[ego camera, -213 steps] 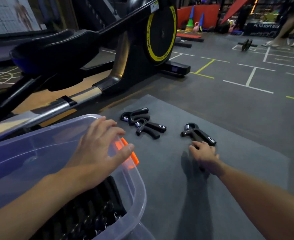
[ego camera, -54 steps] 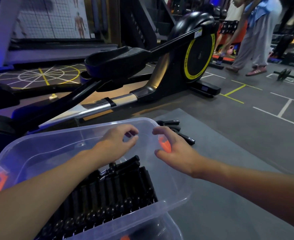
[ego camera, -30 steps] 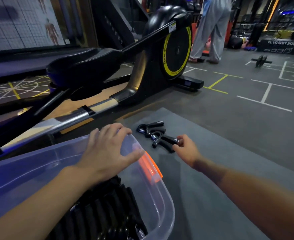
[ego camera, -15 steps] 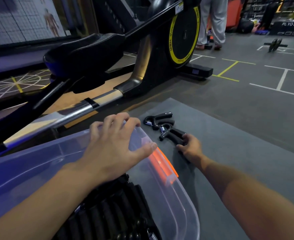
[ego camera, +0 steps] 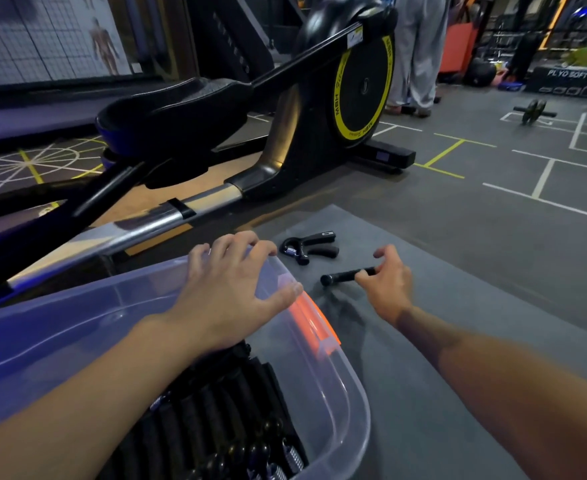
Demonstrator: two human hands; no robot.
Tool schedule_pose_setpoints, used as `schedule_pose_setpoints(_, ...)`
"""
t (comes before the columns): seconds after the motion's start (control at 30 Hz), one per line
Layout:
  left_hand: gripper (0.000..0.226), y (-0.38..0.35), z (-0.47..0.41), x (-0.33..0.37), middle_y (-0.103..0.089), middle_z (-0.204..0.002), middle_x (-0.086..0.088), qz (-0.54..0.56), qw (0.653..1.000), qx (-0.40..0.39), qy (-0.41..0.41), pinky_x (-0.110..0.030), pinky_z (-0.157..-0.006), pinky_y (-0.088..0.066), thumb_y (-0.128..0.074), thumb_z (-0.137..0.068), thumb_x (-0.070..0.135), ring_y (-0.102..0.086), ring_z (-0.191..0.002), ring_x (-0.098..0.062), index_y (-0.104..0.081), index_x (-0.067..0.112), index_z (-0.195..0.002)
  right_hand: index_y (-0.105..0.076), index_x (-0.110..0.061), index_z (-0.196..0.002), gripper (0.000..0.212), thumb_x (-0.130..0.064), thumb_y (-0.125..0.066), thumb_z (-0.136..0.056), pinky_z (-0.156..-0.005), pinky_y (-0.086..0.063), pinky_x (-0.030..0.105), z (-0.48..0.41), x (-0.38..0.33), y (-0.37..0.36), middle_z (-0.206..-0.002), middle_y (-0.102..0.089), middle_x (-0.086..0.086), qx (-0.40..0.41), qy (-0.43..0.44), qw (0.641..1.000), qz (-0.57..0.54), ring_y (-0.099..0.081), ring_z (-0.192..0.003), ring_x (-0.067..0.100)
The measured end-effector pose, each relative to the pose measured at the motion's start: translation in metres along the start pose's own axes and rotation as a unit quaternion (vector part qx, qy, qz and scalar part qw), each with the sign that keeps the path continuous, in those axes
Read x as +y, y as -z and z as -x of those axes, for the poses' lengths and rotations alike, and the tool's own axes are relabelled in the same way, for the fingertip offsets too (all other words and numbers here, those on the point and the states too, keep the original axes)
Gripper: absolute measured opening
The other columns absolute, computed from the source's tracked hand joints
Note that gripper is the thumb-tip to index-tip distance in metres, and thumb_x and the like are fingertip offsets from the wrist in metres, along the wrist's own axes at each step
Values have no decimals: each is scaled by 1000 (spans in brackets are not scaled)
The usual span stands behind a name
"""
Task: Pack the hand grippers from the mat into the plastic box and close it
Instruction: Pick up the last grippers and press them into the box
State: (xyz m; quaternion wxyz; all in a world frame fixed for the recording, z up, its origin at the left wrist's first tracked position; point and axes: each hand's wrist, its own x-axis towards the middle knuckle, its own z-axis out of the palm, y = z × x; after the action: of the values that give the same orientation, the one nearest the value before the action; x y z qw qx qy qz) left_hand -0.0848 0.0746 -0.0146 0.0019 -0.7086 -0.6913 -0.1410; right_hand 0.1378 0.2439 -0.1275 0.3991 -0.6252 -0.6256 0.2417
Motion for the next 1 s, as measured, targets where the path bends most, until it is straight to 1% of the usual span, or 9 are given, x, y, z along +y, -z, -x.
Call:
schedule_pose_setpoints(0.1, 71, 4, 4, -1, -30, -142, 16, 4, 1000, -9, -5, -49, -118, -8, -16, -79, 80, -20, -139, -8, -35, 40, -134, -53, -18, -105, 30, -15, -66, -78, -50, -39, 28, 4, -20, 23, -70, -58, 3, 0, 11, 1000, 3, -51, -59, 19)
schedule_pose_setpoints(0.23, 66, 14, 12, -1, -36, -139, 20, 30, 999, -31, 2, -48, -117, -12, -13, -78, 77, -27, -136, -6, -38, 42, -128, -59, -20, -108, 37, -17, -67, -72, -61, -50, 35, 10, -48, 49, -67, -61, 6, 27, 48, 998, -21, -61, -63, 26)
schedule_pose_setpoints(0.33, 55, 26, 17, 2, -43, -138, 18, 46, 998, -32, 22, -44, -114, -19, -23, -88, 68, -36, -131, -8, -40, 38, -131, -58, -27, -107, 41, -23, -66, -67, -66, -56, 43, 13, -77, 67, -67, -58, 3, 34, 79, 994, -60, -67, -65, 29)
schedule_pose_setpoints(0.47, 40, 45, 18, 10, -48, -134, 12, 79, 996, 11, 46, -42, -109, -29, -41, -95, 49, -46, -123, -15, -41, 33, -131, -56, -30, -105, 41, -17, -67, -68, -62, -59, 48, 27, -121, 84, -68, -51, 2, 28, 111, 984, -133, -65, -60, 28)
schedule_pose_setpoints(0.6, 38, 65, 27, 15, -54, -127, 12, 161, 984, 71, 41, -44, -105, -39, -54, -92, 43, -52, -118, -13, -46, 33, -128, -53, -48, -92, 43, -23, -64, -60, -59, -59, 51, 49, -158, 91, -66, -48, 2, 11, 139, 974, -178, -58, -57, 24)
schedule_pose_setpoints(0.67, 36, 72, 32, 13, -55, -120, 13, 184, 978, 93, 35, -42, -100, -45, -58, -91, 42, -54, -112, -11, -49, 33, -124, -52, -52, -88, 44, -21, -64, -61, -56, -59, 52, 63, -172, 92, -69, -47, 6, -14, 151, 968, -201, -59, -53, 24)
schedule_pose_setpoints(0.8, 33, 83, 46, 5, -59, -108, 10, 211, 969, 119, 47, -37, -90, -50, -63, -90, 38, -58, -101, -10, -54, 29, -120, -53, -50, -91, 45, -16, -67, -65, -59, -60, 48, 90, -191, 90, -68, -48, 5, -67, 179, 954, -229, -66, -65, 42)
schedule_pose_setpoints(0.93, 28, 91, 69, -11, -60, -98, 12, 212, 968, 121, 64, -36, -82, -54, -67, -89, 35, -61, -87, -9, -56, 33, -115, -50, -48, -93, 51, -5, -68, -73, -62, -61, 47, 113, -205, 82, -65, -49, 2, -90, 204, 948, -228, -67, -67, 36)
schedule_pose_setpoints(1.0, 29, 96, 82, -21, -61, -95, 13, 219, 968, 112, 58, -28, -79, -53, -69, -88, 33, -61, -83, -5, -57, 36, -114, -49, -46, -95, 51, -3, -67, -75, -64, -62, 41, 124, -211, 76, -67, -49, 3, -108, 211, 942, -237, -68, -69, 37)
